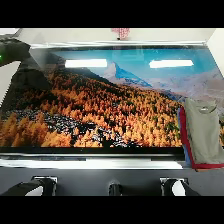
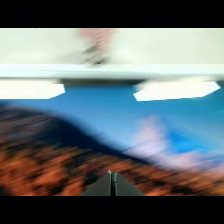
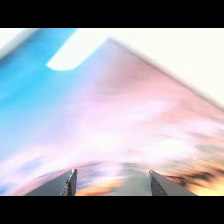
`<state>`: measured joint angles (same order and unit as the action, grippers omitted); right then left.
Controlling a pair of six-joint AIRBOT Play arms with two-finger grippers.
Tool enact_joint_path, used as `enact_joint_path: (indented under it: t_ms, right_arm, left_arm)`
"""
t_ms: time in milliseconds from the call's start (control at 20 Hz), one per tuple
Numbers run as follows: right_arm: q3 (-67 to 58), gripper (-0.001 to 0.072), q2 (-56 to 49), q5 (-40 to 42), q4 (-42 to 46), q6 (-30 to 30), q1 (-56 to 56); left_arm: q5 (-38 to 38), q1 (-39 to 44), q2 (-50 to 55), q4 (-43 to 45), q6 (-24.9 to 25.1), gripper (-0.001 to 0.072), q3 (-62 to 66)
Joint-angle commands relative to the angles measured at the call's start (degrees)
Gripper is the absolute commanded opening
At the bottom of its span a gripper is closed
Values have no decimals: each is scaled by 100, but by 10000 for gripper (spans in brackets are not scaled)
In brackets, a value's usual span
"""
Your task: Fold the shirts.
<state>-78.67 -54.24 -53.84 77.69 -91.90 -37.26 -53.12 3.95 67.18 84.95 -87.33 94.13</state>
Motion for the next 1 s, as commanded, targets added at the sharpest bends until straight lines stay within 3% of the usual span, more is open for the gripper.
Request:
enact_joint_path:
  t_ms: [0,50,100,150,200,350,450,950]
  right_arm:
    - [-374,545,-579,-581,96,-232,2492]
    - [-374,585,-944,-1215,166,-568,3123]
    - [-374,623,-1342,-1825,90,-811,3620]
    - [-374,623,-1700,-2319,-68,-841,3960]
    - [-372,622,-2039,-2852,-304,-809,4210]
    - [-372,623,-2542,-3289,-424,-743,4614]
    - [-374,679,-2573,-3115,-317,-868,4656]
    - [-374,675,-2570,-3156,-243,-863,4656]
  left_arm:
    - [-1537,396,866,2114,-748,158,470]
    - [-2415,398,1154,1792,-754,492,417]
    - [-3239,398,1386,1467,-782,720,264]
    - [-3788,398,1515,1182,-717,720,-94]
    - [-3777,402,1443,898,-704,720,-603]
    - [-2470,435,586,435,-1117,720,-2328]
    - [-2159,446,245,439,-1130,720,-2924]
    - [-2181,446,243,455,-1130,720,-3012]
